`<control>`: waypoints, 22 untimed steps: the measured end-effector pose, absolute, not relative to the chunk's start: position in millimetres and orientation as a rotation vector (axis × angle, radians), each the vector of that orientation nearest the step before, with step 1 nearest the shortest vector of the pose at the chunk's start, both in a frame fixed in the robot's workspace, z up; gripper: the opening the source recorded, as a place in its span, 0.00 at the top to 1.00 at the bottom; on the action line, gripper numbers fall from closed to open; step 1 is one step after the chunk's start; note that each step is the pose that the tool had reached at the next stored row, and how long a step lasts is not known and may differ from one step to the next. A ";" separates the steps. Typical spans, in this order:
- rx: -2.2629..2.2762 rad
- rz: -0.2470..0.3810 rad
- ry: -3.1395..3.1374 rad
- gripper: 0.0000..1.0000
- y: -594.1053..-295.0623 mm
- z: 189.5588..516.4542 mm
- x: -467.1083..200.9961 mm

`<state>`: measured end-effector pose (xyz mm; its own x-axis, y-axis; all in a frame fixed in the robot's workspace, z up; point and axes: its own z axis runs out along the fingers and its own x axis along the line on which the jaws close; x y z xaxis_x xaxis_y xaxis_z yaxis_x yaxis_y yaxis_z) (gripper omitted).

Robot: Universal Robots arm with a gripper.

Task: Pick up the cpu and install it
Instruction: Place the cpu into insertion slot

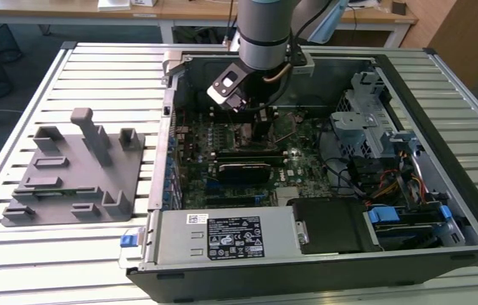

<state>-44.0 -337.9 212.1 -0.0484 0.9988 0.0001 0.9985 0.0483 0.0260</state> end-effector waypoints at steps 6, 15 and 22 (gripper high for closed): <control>2.157 0.030 2.260 0.47 -337.8 211.1 -43.9; 2.161 0.030 2.255 0.47 -337.9 206.2 -44.0; 2.163 0.029 2.254 0.47 -337.9 201.7 -44.0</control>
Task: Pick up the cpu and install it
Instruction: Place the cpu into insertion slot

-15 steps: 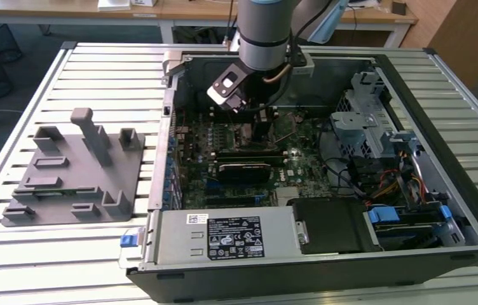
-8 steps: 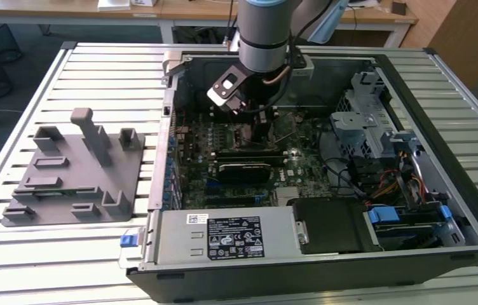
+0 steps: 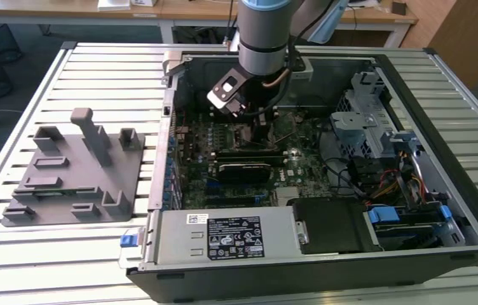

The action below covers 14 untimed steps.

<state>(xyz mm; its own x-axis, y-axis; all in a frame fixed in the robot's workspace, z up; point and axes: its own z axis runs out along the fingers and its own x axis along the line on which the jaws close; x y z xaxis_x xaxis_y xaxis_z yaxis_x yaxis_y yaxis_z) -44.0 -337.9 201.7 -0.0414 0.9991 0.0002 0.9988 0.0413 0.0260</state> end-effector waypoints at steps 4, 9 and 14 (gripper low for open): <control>2.168 0.030 2.249 0.47 -337.9 200.1 -44.0; 2.174 0.029 2.243 0.47 -337.9 198.5 -44.0; 2.179 0.029 2.237 0.47 -337.8 196.6 -43.9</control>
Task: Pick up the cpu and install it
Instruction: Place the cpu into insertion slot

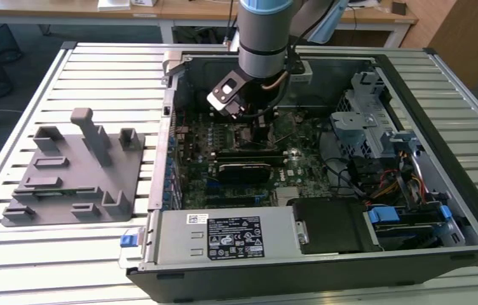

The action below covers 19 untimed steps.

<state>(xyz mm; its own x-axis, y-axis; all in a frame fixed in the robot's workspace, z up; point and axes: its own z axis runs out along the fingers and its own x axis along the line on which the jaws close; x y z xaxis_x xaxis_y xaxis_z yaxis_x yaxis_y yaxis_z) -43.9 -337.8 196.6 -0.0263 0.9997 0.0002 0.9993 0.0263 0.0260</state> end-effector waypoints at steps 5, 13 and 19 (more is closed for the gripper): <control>2.180 0.029 2.237 0.47 -337.4 194.6 -44.0; 2.180 0.030 2.237 0.47 -337.4 193.7 -44.0; 2.180 0.030 2.237 0.47 -337.4 193.7 -44.0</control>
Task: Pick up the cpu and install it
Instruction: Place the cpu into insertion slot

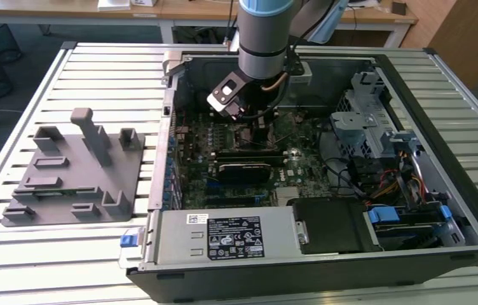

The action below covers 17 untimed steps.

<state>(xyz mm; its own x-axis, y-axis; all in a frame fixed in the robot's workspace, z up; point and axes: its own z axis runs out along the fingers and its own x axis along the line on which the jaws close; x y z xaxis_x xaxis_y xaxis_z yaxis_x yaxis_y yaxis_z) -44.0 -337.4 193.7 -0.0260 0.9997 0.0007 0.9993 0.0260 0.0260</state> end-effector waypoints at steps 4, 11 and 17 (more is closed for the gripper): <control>2.180 0.030 2.237 0.40 -337.4 193.6 -43.9; 2.180 0.031 2.238 0.40 -337.4 198.1 -44.0; 2.180 0.031 2.238 0.42 -337.3 205.0 -43.9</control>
